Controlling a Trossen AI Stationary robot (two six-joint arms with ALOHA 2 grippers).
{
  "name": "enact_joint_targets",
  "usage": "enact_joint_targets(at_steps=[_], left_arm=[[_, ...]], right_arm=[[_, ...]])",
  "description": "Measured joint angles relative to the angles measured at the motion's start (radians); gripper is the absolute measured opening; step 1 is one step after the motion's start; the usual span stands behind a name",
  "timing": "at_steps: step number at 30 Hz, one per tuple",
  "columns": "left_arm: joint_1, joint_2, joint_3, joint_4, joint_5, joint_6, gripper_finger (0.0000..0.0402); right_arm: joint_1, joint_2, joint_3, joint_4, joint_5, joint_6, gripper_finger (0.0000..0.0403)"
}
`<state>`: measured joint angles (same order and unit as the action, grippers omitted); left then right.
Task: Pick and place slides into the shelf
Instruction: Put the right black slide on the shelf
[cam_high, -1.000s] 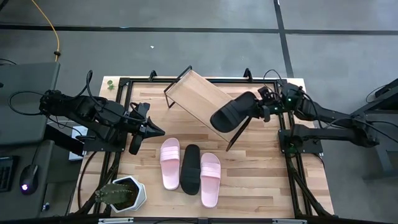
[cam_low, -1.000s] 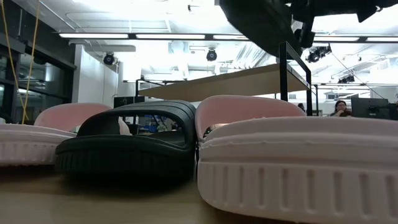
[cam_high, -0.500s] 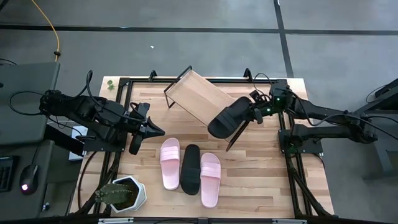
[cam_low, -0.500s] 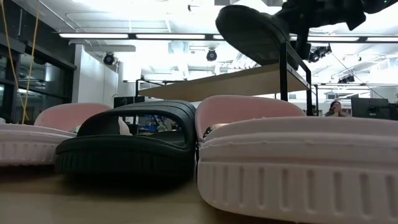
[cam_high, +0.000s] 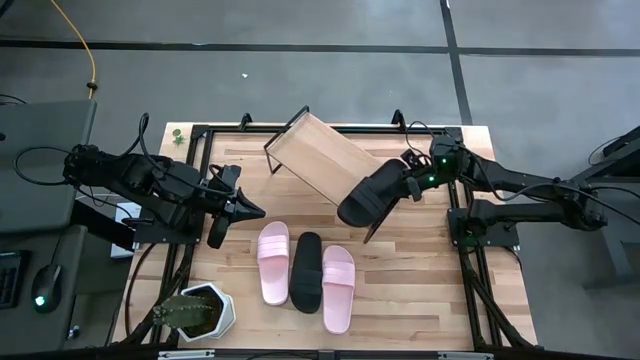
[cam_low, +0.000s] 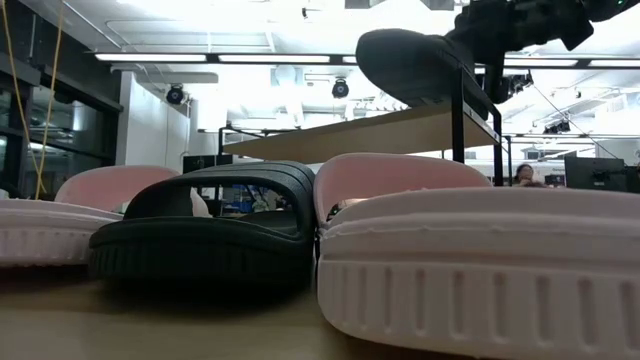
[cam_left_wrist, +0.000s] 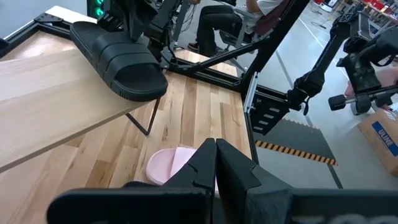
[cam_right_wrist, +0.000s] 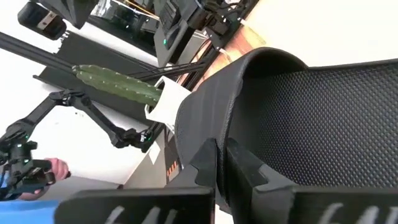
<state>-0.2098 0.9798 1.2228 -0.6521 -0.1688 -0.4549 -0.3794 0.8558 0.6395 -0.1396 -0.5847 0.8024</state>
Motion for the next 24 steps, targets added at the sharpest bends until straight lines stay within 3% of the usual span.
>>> enact_joint_targets(at_steps=[24], left_arm=[[0.0, 0.0, 0.0, 0.0, 0.0, 0.0, 0.0001]], right_arm=[[0.0, 0.0, 0.002, -0.084, 0.043, -0.002, 0.0012]])
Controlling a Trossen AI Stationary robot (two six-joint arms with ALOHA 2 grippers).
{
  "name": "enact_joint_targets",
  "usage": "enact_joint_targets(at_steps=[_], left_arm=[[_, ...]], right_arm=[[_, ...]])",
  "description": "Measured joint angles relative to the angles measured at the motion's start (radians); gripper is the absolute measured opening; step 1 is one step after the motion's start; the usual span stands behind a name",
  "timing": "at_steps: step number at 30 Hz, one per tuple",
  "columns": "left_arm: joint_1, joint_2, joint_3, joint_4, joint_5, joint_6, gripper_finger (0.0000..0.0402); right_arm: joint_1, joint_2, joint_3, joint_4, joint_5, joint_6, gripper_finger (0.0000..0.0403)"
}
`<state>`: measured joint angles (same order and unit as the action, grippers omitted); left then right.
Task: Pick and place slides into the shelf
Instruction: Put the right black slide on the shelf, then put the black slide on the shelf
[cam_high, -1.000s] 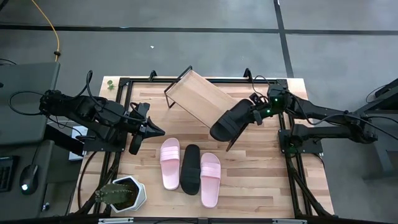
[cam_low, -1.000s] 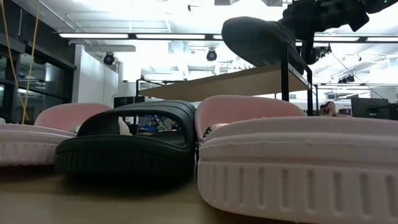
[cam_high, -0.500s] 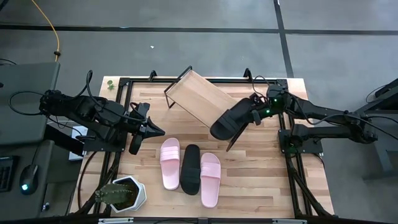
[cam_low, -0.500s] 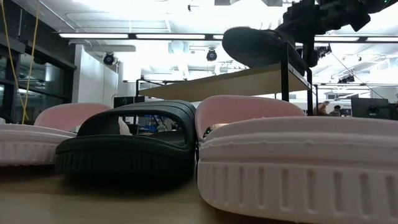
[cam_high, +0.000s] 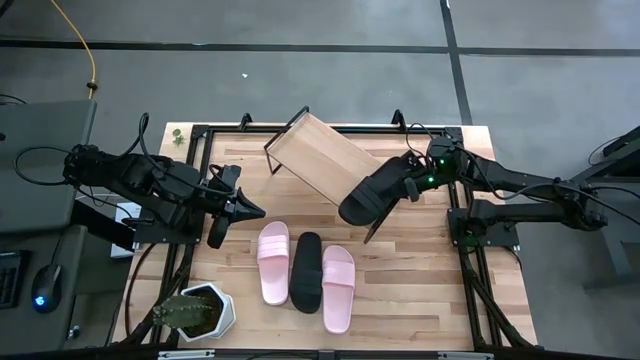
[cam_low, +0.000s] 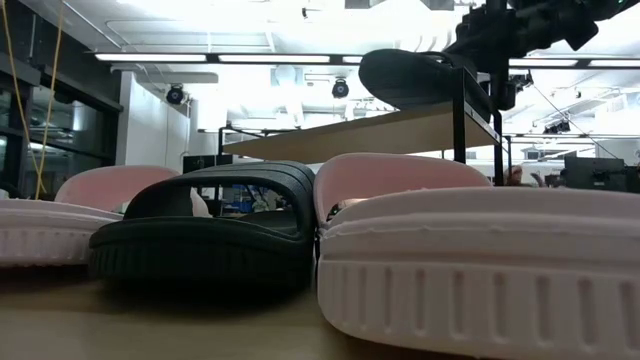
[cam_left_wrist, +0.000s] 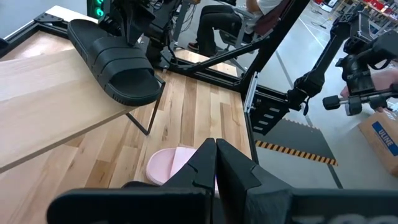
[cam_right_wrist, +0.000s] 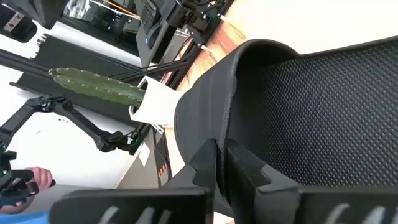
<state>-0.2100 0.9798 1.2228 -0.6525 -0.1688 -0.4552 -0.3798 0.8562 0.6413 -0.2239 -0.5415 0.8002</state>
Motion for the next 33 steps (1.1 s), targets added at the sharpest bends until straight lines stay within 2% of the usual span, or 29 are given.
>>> enact_joint_targets(at_steps=[11, 16, 23, 29, 33], left_arm=[[0.0, 0.0, 0.0, 0.0, 0.0, 0.0, 0.0001], [0.0, 0.0, 0.0, 0.0, 0.0, 0.0, 0.0001], [0.0, 0.0, 0.0, -0.001, 0.0, 0.001, 0.0001], [0.0, 0.0, 0.0, -0.001, 0.0, 0.002, 0.0001], [0.0, 0.0, 0.0, -0.003, 0.0, 0.002, 0.0001]], right_arm=[[0.0, 0.0, 0.0, -0.035, 0.015, 0.003, 0.0097], [0.0, 0.0, -0.001, -0.035, 0.014, 0.003, 0.0123], [-0.006, 0.002, 0.03, -0.057, 0.021, -0.038, 0.0144], [-0.055, 0.002, 0.128, -0.234, 0.107, -0.131, 0.0147], [-0.068, 0.002, 0.188, -0.245, 0.132, -0.139, 0.0147]])
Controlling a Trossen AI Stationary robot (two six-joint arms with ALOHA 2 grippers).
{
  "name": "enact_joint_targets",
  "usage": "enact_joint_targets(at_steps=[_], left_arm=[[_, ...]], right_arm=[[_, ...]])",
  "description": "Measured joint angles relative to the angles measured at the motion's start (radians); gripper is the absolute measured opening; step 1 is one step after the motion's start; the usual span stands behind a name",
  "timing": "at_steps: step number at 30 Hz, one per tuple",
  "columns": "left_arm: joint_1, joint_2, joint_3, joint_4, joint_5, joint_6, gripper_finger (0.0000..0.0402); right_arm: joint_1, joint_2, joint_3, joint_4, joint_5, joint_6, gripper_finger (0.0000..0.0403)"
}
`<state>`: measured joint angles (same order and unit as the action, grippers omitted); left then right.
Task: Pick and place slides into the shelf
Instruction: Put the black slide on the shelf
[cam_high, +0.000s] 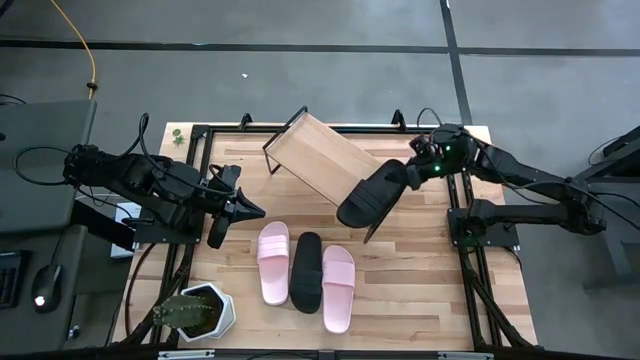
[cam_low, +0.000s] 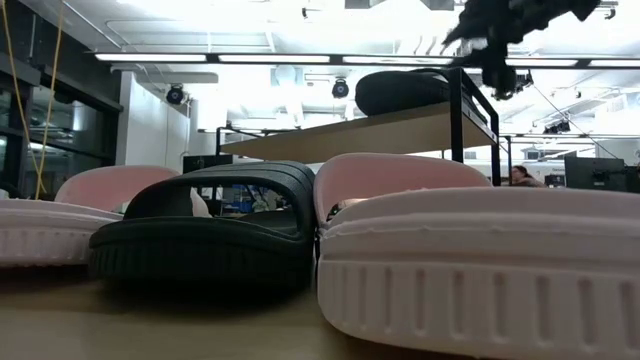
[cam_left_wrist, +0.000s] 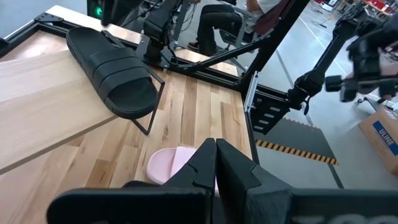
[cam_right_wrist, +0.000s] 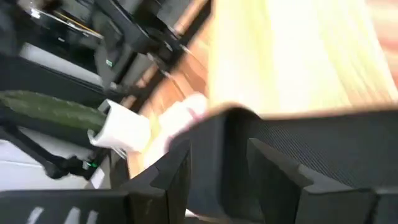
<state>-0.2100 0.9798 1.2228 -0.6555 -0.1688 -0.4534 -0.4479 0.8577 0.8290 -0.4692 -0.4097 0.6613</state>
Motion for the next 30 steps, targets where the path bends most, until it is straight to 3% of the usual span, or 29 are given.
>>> enact_joint_targets(at_steps=[9, 16, 23, 27, 30], left_arm=[[0.0, 0.0, 0.0, -0.007, 0.002, 0.0, 0.0001], [0.0, 0.026, 0.0, 0.004, 0.113, -0.007, 0.0001], [-0.01, 0.141, 0.0, 0.004, 0.283, -0.024, 0.0001], [-0.068, 0.223, -0.001, 0.025, 0.291, 0.013, 0.0006], [-0.115, 0.282, -0.002, 0.093, 0.3, 0.027, 0.0034]], right_arm=[[0.065, 0.0, 0.139, 0.073, 0.003, 0.086, 0.0147], [0.2, 0.0, 0.171, 0.109, 0.135, 0.107, 0.0147], [0.316, 0.015, 0.171, 0.11, 0.247, 0.132, 0.0147], [0.367, 0.04, 0.171, 0.11, 0.251, 0.146, 0.0147], [0.4, 0.061, 0.171, 0.108, 0.251, 0.145, 0.0147]])
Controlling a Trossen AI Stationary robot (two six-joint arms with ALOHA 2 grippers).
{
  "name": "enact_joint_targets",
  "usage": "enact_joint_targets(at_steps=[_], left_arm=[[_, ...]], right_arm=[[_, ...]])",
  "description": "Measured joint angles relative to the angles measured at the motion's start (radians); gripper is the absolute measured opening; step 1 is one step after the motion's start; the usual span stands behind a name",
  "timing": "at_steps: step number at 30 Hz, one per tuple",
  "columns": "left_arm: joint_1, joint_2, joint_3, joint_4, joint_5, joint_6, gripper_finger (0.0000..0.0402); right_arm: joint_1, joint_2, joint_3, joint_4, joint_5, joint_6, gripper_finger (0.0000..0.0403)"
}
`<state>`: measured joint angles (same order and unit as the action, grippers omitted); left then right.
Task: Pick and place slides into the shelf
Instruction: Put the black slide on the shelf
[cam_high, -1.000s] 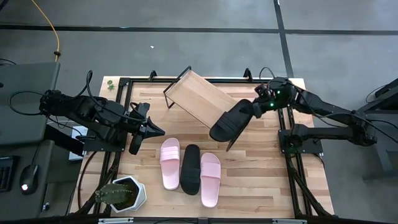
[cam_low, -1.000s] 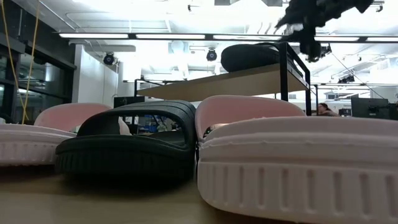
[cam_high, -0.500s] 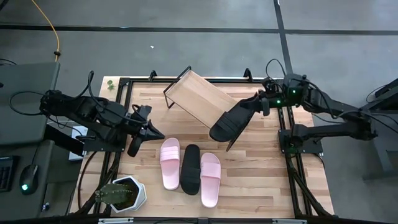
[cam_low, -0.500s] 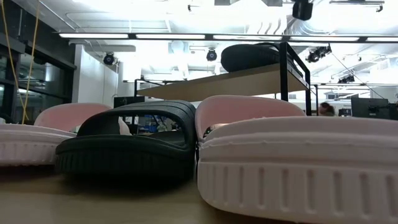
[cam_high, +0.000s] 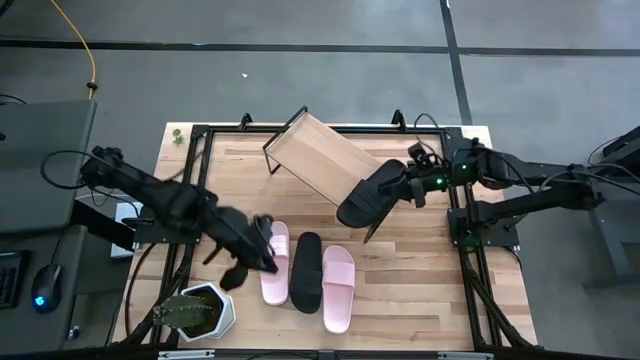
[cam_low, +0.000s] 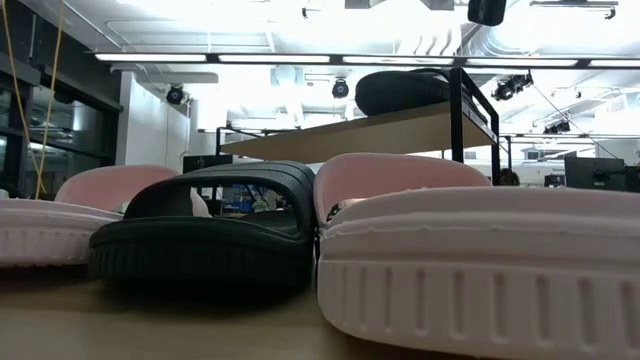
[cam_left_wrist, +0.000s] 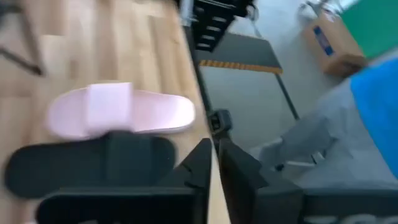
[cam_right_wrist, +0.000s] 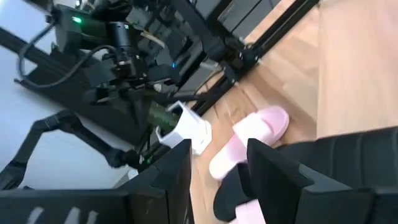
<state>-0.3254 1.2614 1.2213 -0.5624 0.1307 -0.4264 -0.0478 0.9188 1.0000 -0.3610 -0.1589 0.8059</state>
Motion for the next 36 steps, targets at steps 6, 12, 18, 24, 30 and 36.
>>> enact_joint_targets(at_steps=[6, 12, 18, 24, 30, 36], left_arm=[[-0.052, 0.114, 0.001, 0.128, -0.032, -0.036, 0.0129], [-0.107, 0.202, 0.0, 0.089, -0.087, -0.069, 0.0192], [-0.148, 0.267, 0.001, 0.043, -0.239, -0.077, 0.0195], [-0.088, 0.293, 0.001, -0.009, -0.184, -0.205, 0.0187], [0.027, 0.308, -0.021, 0.026, 0.018, -0.117, 0.0191], [0.165, 0.308, -0.098, 0.146, 0.176, -0.043, 0.0187]], right_arm=[[0.04, 0.049, 0.0, -0.009, 0.0, -0.015, 0.0147], [0.056, 0.093, 0.0, -0.006, -0.002, -0.016, 0.0147], [0.056, 0.11, 0.0, -0.004, -0.014, 0.0, 0.0147], [0.074, 0.108, 0.0, 0.014, -0.017, 0.0, 0.0147], [0.101, 0.108, 0.0, 0.048, 0.002, -0.002, 0.0147], [0.101, 0.108, 0.0, 0.051, 0.003, 0.002, 0.0147]])
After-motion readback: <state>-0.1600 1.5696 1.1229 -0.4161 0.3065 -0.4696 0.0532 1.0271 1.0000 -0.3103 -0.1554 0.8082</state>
